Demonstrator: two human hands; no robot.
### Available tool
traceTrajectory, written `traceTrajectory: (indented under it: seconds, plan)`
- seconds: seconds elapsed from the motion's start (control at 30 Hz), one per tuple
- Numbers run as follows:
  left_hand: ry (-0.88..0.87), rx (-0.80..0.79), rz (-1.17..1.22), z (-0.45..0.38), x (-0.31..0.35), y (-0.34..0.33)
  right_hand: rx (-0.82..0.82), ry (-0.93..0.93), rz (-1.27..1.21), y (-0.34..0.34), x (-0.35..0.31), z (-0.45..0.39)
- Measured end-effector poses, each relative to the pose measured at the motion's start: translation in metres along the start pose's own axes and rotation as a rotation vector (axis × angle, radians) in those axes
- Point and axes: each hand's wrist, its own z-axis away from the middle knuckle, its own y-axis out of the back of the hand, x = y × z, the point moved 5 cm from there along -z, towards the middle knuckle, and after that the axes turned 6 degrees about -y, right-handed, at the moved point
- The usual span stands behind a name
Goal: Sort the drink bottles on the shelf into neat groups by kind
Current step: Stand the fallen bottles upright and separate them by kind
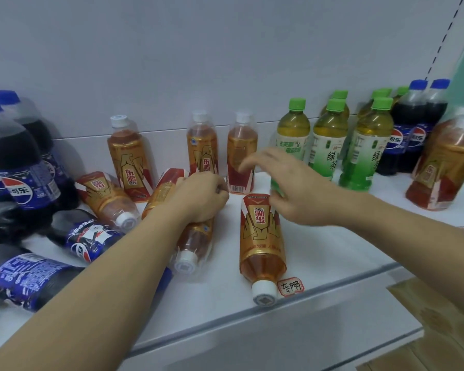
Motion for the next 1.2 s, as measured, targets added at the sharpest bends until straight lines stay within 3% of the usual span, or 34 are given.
traceTrajectory:
  seconds: [0.17,0.3,0.43,0.57,0.7,0.9,1.03,1.2]
  plan:
    - [0.002,0.022,-0.018,0.002,0.002,0.005,-0.366,0.207,0.189,-0.024,-0.02,0.054]
    - [-0.022,0.082,-0.072,0.004,0.009,0.015,-0.376,0.37,0.195,-0.034,-0.036,0.067]
    - [-0.016,0.087,-0.019,0.009,0.011,0.03,-0.326,0.405,0.217,-0.03,-0.035,0.062]
    - [0.036,0.148,0.034,0.024,0.005,0.058,-0.186,0.316,-0.106,-0.011,-0.024,0.043]
    - [0.119,0.193,0.011,0.061,-0.017,0.069,-0.08,0.109,-0.474,0.002,-0.004,0.011]
    - [0.232,0.161,-0.134,0.125,-0.058,0.077,0.0,-0.213,-0.768,-0.004,0.031,-0.02]
    - [0.296,0.15,-0.109,0.146,-0.069,0.068,0.018,-0.337,-0.856,-0.007,0.048,-0.024]
    - [0.306,0.2,-0.086,0.148,-0.072,0.062,0.069,-0.343,-0.798,-0.011,0.056,-0.023]
